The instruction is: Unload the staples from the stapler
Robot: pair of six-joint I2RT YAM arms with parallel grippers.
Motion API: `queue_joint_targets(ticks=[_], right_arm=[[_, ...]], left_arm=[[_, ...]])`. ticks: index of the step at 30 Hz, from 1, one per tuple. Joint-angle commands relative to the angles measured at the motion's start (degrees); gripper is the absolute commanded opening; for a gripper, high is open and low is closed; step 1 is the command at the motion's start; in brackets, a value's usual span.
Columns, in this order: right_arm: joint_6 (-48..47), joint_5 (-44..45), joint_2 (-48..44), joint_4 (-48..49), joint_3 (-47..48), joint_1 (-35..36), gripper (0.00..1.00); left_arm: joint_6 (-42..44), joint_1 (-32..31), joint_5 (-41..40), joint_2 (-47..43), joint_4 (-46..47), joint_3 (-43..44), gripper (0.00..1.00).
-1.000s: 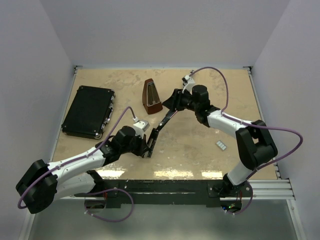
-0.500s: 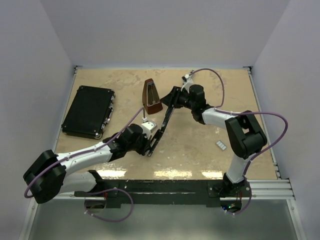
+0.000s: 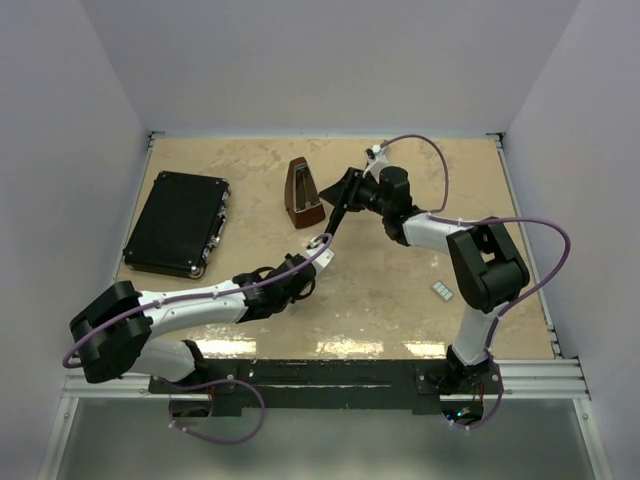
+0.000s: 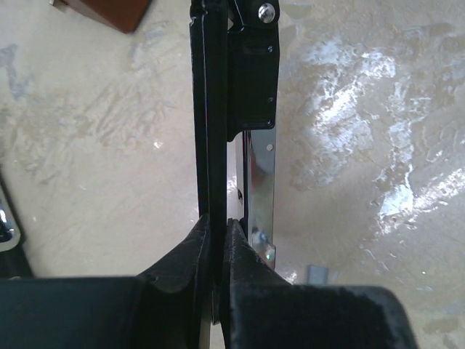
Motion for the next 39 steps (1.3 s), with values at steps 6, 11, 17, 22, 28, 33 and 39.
queue_joint_targets(ticks=[6, 11, 17, 22, 28, 33, 39], right_arm=[[-1.9, -0.9, -1.6, -1.8, -0.1, 1.0, 0.55], [-4.8, 0.3, -5.9, -8.5, 1.6, 0.7, 0.56], [-7.7, 2.0, -10.6, -18.3, 4.8, 0.3, 0.67], [-8.1, 0.4, -16.2, -22.6, 5.6, 0.3, 0.79], [-9.6, 2.7, -20.4, -32.2, 9.4, 0.4, 0.91], [-9.5, 3.0, -20.7, -34.3, 10.0, 0.3, 0.91], [-9.2, 1.3, -17.6, -35.7, 11.1, 0.3, 0.91]], left_arm=[[0.8, -1.9, -8.3, -2.5, 12.8, 4.0, 0.00], [-6.9, 1.5, 7.3, -9.0, 11.5, 3.4, 0.00], [-18.2, 6.4, 23.7, -16.9, 13.3, 0.0, 0.00], [-23.5, 7.9, 30.9, -17.6, 12.2, -0.7, 0.00], [-26.7, 8.0, 37.1, -17.2, 15.1, -2.3, 0.00], [-25.3, 8.0, 41.1, -19.0, 21.9, -6.5, 0.00], [-24.0, 7.9, 43.5, -22.5, 29.1, -11.5, 0.00]])
